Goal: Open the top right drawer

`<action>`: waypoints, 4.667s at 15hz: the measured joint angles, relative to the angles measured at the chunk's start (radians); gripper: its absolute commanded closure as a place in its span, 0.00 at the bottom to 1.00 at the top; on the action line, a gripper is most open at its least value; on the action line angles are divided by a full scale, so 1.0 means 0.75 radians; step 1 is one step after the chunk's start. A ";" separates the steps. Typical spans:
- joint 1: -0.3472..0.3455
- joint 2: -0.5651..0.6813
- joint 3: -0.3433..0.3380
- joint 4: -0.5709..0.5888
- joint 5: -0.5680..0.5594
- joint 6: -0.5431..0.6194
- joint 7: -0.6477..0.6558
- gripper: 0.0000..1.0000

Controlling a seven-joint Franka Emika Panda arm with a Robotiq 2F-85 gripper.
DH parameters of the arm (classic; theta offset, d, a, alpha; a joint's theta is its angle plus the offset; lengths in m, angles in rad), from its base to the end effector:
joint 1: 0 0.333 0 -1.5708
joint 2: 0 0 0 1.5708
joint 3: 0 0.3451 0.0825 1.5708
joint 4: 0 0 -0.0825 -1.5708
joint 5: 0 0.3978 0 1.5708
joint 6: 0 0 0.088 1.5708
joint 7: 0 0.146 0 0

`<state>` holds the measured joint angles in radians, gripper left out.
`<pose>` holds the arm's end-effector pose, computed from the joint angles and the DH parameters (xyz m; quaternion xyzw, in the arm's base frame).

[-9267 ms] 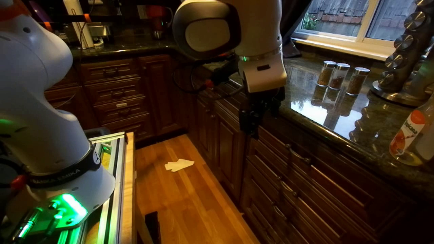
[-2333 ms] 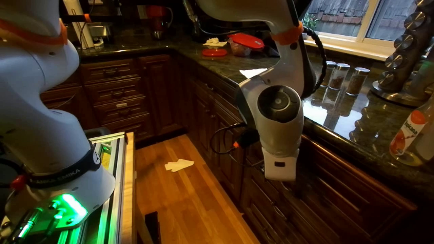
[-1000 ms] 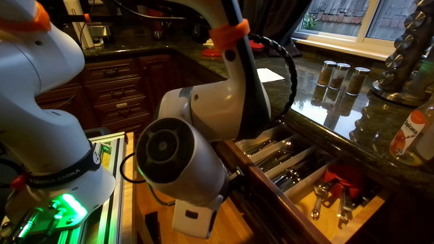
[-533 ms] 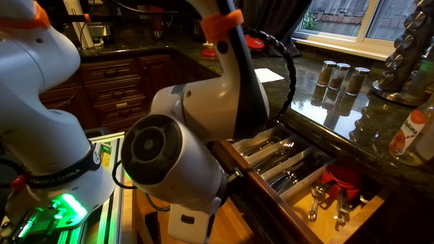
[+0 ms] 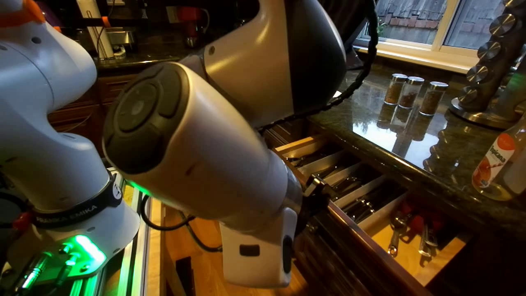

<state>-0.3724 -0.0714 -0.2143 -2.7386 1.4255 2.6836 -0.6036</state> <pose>0.3197 -0.2272 0.2159 -0.7594 0.5778 -0.1686 0.2471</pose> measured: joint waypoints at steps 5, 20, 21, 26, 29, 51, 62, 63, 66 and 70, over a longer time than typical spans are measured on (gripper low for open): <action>0.076 -0.123 0.020 0.004 -0.334 0.004 0.108 0.00; 0.137 0.010 0.332 0.168 -1.096 0.407 0.163 0.00; 0.134 0.040 0.330 0.190 -1.117 0.409 0.150 0.00; 0.129 0.163 0.323 0.287 -1.139 0.410 0.066 0.00; 0.128 0.197 0.318 0.304 -1.140 0.409 0.087 0.00; 0.140 0.245 0.296 0.437 -0.802 0.024 0.695 0.00; 0.214 0.365 0.248 0.514 -0.779 0.031 1.028 0.00; 0.226 0.372 0.240 0.520 -0.779 0.031 1.059 0.00; 0.250 0.391 0.227 0.541 -0.779 0.031 1.130 0.00; 0.269 0.412 0.213 0.566 -0.779 0.031 1.198 0.00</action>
<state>-0.1706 0.2376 -0.0547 -2.3140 0.8413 2.7069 0.2952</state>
